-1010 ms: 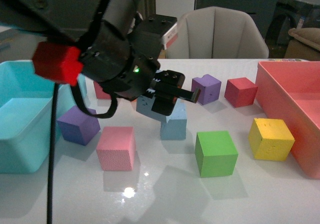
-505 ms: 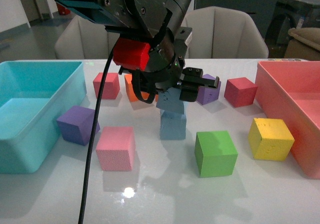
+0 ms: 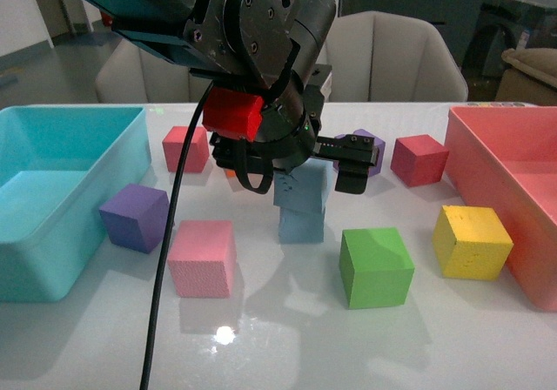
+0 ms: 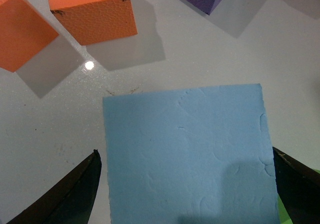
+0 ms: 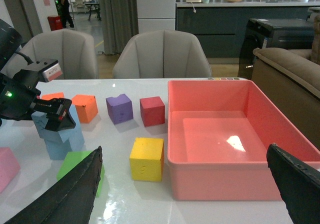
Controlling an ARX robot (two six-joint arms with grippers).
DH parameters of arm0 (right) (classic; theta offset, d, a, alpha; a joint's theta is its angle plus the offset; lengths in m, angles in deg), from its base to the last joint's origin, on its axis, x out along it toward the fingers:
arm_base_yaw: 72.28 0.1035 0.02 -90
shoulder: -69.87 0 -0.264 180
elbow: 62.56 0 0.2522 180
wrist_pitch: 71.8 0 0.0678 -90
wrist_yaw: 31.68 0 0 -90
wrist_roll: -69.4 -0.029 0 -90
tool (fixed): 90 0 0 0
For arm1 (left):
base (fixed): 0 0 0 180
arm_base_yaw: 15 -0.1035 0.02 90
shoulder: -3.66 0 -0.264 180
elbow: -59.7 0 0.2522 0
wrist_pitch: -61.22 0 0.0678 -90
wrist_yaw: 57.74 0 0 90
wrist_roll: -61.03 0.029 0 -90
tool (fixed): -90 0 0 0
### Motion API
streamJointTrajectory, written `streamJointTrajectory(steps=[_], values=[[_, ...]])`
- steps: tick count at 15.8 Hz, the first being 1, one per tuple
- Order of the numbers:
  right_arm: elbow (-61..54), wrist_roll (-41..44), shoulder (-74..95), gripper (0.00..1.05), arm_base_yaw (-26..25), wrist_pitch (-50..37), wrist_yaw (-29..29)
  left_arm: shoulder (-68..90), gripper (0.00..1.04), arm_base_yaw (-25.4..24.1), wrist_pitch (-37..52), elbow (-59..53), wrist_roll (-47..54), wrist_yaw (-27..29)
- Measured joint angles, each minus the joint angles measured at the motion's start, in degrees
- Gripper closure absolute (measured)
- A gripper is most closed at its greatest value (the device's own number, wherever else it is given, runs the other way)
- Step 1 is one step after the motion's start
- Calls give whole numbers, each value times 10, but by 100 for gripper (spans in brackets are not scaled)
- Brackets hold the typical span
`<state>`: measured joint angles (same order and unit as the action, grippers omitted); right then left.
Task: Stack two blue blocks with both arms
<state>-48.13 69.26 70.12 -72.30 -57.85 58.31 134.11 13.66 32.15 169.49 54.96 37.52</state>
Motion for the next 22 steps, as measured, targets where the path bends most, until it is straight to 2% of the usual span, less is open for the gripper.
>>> streamJointTrajectory(steps=[10,12,17,18,19,20,22], values=[[0,0,0,6,0,0,0,-40,7,2,36,0,0,3],[0,0,0,6,0,0,0,-101,7,11,80,-17,1,13],[0,0,0,6,0,0,0,-330,7,76,285,-224,93,59],[0,0,0,6,0,0,0,-387,10,86,344,-276,102,107],[0,0,0,6,0,0,0,-461,23,80,404,-355,88,210],[0,0,0,6,0,0,0,-558,36,49,406,-452,76,256],[0,0,0,6,0,0,0,-696,61,-24,438,-608,64,231]])
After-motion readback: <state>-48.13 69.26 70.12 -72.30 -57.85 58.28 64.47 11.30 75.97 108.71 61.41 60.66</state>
